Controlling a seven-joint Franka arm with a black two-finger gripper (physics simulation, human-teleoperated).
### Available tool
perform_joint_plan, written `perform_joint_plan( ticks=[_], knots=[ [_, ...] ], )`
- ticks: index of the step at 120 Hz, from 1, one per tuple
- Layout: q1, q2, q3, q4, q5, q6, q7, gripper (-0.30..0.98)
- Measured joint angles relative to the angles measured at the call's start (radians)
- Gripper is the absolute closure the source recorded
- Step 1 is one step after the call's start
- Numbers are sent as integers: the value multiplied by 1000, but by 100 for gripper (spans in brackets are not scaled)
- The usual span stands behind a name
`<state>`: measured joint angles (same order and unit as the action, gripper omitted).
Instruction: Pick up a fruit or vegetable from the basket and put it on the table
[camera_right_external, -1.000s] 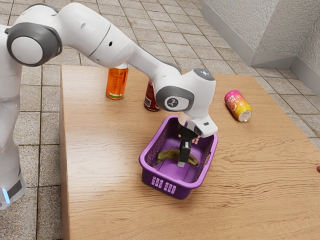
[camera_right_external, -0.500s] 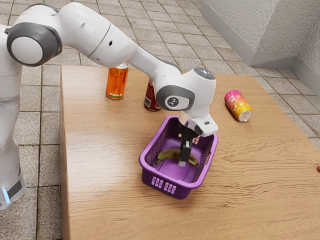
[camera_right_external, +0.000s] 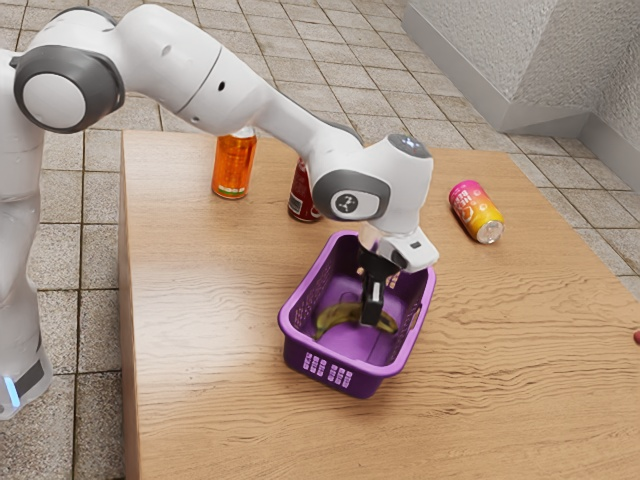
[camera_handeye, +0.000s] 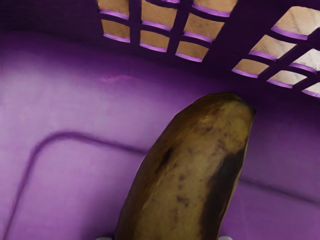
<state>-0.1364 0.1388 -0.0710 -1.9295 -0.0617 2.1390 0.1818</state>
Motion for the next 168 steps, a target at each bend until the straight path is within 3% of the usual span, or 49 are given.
perform_joint_plan(
  ticks=[65, 94, 105, 121, 144, 168],
  knots=[
    [0, -71, 20, 60, 26, -55, -20, 50],
    [-10, -74, 41, 365, 108, -162, -20, 52],
    [51, -61, 85, 519, 153, -208, -6, 52],
    [226, -27, 177, 563, 196, -244, 15, 51],
    [204, 20, 155, 621, 213, -253, 38, 54],
    [359, 210, 62, 772, 216, -211, 68, 53]
  ],
)
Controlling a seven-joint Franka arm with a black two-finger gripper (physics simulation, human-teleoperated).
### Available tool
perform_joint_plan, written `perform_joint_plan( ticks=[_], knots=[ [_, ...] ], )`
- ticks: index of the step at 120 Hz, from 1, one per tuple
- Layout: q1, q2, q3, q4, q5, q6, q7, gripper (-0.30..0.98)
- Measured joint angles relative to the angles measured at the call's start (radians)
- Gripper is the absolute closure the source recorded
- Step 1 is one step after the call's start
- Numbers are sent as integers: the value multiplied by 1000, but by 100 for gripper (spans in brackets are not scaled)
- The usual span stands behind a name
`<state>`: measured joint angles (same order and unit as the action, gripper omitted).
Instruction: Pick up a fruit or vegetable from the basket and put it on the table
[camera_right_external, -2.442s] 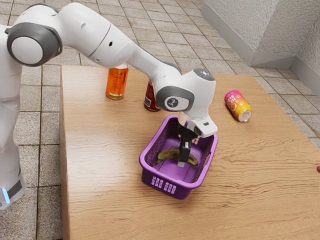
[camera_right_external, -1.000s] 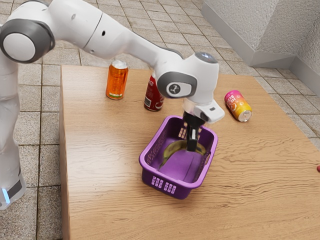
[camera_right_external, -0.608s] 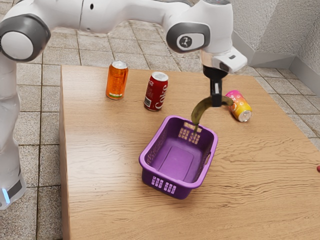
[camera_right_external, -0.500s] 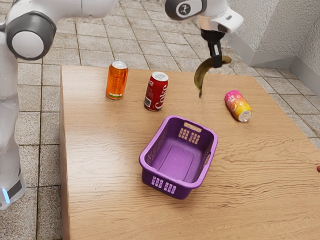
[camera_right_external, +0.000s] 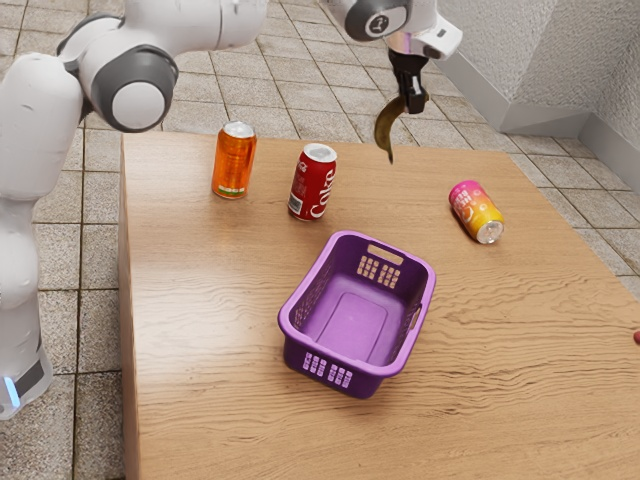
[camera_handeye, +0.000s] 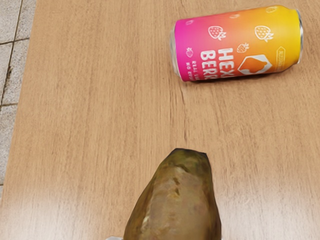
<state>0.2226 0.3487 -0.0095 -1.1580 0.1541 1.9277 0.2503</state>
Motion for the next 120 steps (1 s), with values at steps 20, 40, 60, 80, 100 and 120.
perform_joint_plan(
  ticks=[20, 40, 60, 80, 100, 120],
  knots=[
    [10, 113, -9, 9, -2, 49, 26, 54],
    [10, 202, -9, -10, -14, 83, 48, 54],
    [5, 203, -7, -12, -49, 97, 70, 28],
    [-58, 10, -46, 3, -64, 101, 93, 8],
    [-242, -72, -128, -183, -41, 62, 98, 3],
    [-299, -133, -148, -233, 14, -139, 8, 1]
  ],
)
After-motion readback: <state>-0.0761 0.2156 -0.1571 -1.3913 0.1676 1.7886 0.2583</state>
